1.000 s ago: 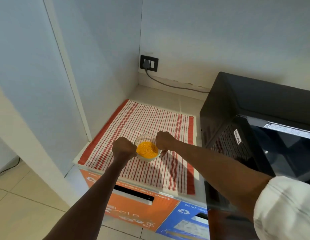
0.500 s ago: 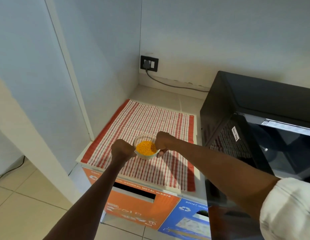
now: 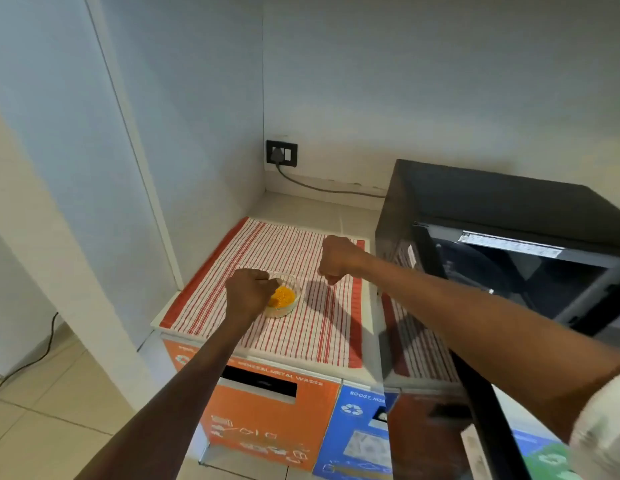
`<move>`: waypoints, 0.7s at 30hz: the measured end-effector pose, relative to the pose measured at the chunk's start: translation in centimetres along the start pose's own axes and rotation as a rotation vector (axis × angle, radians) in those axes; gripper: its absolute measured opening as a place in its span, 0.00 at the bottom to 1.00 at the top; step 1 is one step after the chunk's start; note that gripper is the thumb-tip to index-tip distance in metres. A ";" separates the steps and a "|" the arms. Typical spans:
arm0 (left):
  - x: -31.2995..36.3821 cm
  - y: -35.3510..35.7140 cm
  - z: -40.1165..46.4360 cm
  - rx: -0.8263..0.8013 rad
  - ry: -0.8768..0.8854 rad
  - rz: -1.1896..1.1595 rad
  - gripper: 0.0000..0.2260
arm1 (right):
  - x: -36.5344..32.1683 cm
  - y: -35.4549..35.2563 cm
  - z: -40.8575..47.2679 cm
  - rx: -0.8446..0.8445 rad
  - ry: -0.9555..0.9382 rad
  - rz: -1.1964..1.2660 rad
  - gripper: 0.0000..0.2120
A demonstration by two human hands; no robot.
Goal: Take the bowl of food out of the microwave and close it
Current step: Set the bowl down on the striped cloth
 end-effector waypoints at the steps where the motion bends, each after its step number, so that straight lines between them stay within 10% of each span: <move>1: 1.3 0.5 -1.1 -0.031 0.011 -0.019 0.15 | 0.3 -0.7 -1.0 0.038 -0.017 -0.034 0.03; 11: 10.9 5.9 -10.1 -0.297 0.204 -0.152 0.04 | 5.7 -5.8 -10.9 0.328 -0.179 -0.214 0.05; 21: 13.6 9.1 -14.7 -0.439 0.176 -0.134 0.22 | 8.7 -6.3 -17.4 0.447 -0.250 -0.179 0.11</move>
Point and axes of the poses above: each hand's wrist, its own z-axis towards the middle knuckle, its own y-axis out of the palm, x = y × z, the point moved 4 cm from there along z, towards the middle knuckle, and after that the axes turned 2 degrees about -y, right-handed, at the moved point
